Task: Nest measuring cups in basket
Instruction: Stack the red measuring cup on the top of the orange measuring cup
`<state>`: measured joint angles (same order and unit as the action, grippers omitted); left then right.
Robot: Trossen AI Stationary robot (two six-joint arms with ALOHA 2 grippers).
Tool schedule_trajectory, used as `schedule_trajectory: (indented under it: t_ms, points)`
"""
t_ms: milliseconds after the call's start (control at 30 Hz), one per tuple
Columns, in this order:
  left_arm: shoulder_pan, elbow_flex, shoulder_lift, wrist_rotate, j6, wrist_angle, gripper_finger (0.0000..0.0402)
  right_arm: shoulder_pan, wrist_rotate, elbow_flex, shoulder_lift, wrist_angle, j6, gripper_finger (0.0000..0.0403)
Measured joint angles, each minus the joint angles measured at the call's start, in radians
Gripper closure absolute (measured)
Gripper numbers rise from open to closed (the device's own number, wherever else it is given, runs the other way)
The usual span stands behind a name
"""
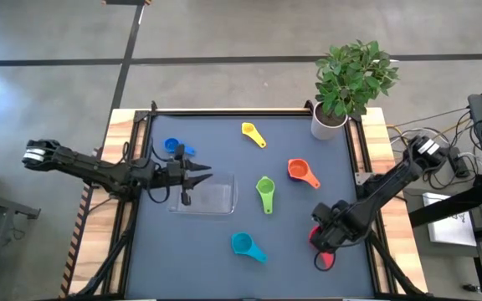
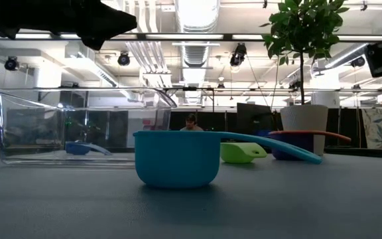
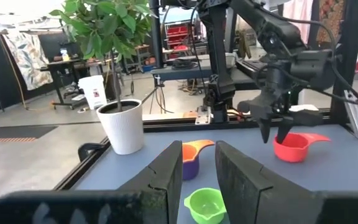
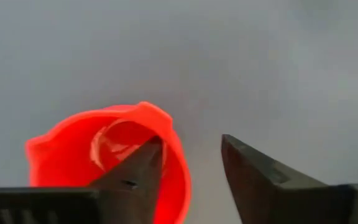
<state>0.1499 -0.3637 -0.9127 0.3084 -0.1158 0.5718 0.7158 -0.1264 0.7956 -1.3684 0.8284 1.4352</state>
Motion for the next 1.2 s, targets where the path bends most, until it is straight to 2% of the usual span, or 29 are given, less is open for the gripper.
schedule_trajectory:
  t_ms: [100, 200, 333, 467, 567, 667, 800, 867, 1000, 1067, 1200]
  points:
    - [0.001, 0.000, 0.002, 0.000, 0.001, 0.012, 0.0324, 0.000, -0.070, 0.000, -0.033, -0.047, -0.072, 0.0325]
    - [0.001, -0.017, 0.012, -0.001, 0.007, -0.001, 0.0324, -0.013, -0.084, 0.003, -0.050, -0.078, -0.097, 0.0382]
    - [0.002, -0.055, 0.016, -0.003, 0.060, -0.112, 0.0324, -0.028, -0.088, 0.048, -0.054, -0.048, -0.119, 0.0393]
    - [0.002, -0.091, 0.012, -0.004, 0.068, -0.202, 0.0324, -0.068, -0.157, 0.157, -0.040, 0.121, -0.182, 0.0394]
    - [0.002, -0.101, 0.012, -0.005, 0.066, -0.214, 0.0324, -0.129, -0.256, 0.256, -0.033, 0.291, -0.290, 0.0394]
    - [0.000, -0.101, 0.012, -0.023, 0.039, -0.162, 0.0324, -0.262, -0.344, 0.310, -0.006, 0.341, -0.502, 0.0394]
    - [-0.017, -0.101, 0.012, -0.111, -0.017, -0.091, 0.0324, -0.501, -0.308, 0.333, 0.042, 0.329, -0.829, 0.0394]
    - [-0.026, -0.101, 0.012, -0.117, -0.019, -0.090, 0.0324, -0.610, -0.273, 0.335, 0.081, 0.300, -0.986, 0.0394]
    - [-0.040, -0.101, 0.011, -0.117, -0.013, -0.103, 0.0324, -0.798, -0.095, 0.306, 0.179, 0.172, -1.295, 0.0394]
    - [-0.045, -0.101, 0.012, -0.117, -0.021, -0.102, 0.0324, -0.863, -0.014, 0.279, 0.218, 0.105, -1.405, 0.0394]
    - [-0.057, -0.101, 0.018, -0.118, -0.055, -0.102, 0.0324, -0.957, 0.003, 0.233, 0.245, 0.083, -1.526, 0.0394]
